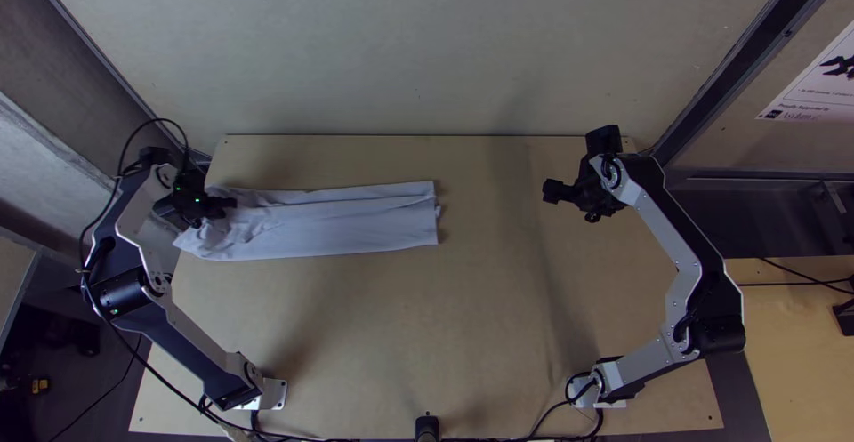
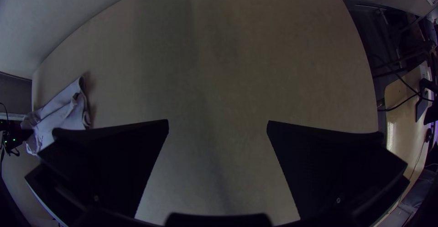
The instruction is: Fold the t-shirt
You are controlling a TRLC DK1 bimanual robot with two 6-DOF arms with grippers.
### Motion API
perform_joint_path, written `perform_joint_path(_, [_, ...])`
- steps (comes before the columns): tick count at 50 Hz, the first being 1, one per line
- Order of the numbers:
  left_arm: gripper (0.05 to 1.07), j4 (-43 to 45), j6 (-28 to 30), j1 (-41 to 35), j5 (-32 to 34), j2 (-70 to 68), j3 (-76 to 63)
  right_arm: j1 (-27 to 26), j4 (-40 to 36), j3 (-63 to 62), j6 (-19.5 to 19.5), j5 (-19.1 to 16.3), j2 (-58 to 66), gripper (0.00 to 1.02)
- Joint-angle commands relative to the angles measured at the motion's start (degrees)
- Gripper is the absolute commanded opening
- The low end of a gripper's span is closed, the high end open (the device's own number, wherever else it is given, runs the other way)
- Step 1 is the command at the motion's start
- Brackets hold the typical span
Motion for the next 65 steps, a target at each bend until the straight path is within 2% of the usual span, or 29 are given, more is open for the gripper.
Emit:
perform_joint_path(1, [0.08, -1.1, 5.6, 1.7, -3.0, 0.7, 2.3, 0.1, 0.5, -0.9, 1.2, 0.2, -1.9, 0.99])
perform_joint_path(8, [0.08, -0.3, 9.9, 3.1, -6.7, -0.2, 3.9, 0.4, 0.7, -0.5, 1.2, 0.2, -1.7, 0.99])
perform_joint_path(16, [0.08, -2.0, 11.7, 2.7, -8.4, -2.5, 6.4, 0.4, 0.7, -0.7, 1.5, 0.2, -2.1, 0.99])
perform_joint_path(32, [0.08, -9.4, 11.8, -9.2, -17.2, -9.2, 10.4, -1.3, 1.3, -4.1, 1.4, 0.2, -4.5, 0.99])
perform_joint_path(46, [0.08, -17.4, 6.2, -19.8, -21.2, -9.6, 15.4, -3.8, 2.7, -8.3, 0.7, -0.4, -7.6, 0.99])
perform_joint_path(65, [0.08, -25.1, -5.7, -34.3, -23.7, -3.9, 21.3, -7.6, 2.9, -10.4, -0.6, -1.7, -9.8, 0.99])
